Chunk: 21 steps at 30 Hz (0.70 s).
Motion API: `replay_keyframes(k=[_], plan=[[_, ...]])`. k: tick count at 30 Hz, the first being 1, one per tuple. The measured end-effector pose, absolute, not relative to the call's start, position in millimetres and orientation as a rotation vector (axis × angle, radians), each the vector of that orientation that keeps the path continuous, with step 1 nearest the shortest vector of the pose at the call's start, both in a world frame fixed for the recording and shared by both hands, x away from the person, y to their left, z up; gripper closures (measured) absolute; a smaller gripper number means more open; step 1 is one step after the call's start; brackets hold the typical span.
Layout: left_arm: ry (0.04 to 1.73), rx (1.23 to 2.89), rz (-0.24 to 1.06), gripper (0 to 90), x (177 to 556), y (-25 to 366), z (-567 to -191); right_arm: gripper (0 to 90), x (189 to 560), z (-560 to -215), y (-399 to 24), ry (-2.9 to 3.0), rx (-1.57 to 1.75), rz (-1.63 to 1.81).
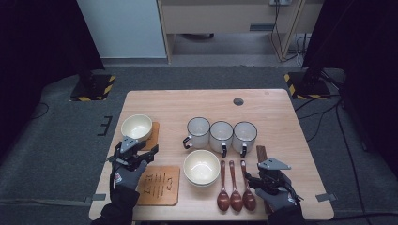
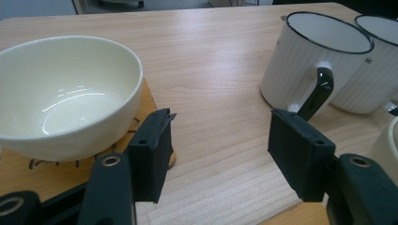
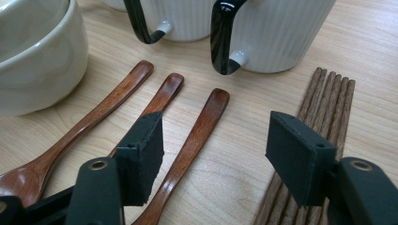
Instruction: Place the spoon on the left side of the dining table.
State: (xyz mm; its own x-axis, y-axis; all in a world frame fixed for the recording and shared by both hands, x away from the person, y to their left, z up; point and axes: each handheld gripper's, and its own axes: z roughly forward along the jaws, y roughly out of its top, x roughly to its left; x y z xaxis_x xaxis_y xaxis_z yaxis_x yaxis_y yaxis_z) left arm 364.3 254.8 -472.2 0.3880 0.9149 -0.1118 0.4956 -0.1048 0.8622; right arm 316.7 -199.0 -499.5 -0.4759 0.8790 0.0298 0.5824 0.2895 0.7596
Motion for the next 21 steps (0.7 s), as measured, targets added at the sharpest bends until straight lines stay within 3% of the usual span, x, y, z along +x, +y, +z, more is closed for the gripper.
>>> replay_keyframes(k=[21], plan=[[1.242, 1.731, 0.584, 37.5, 364, 256, -471, 49.9, 315, -510, -188, 2.28, 1.32, 0.917]])
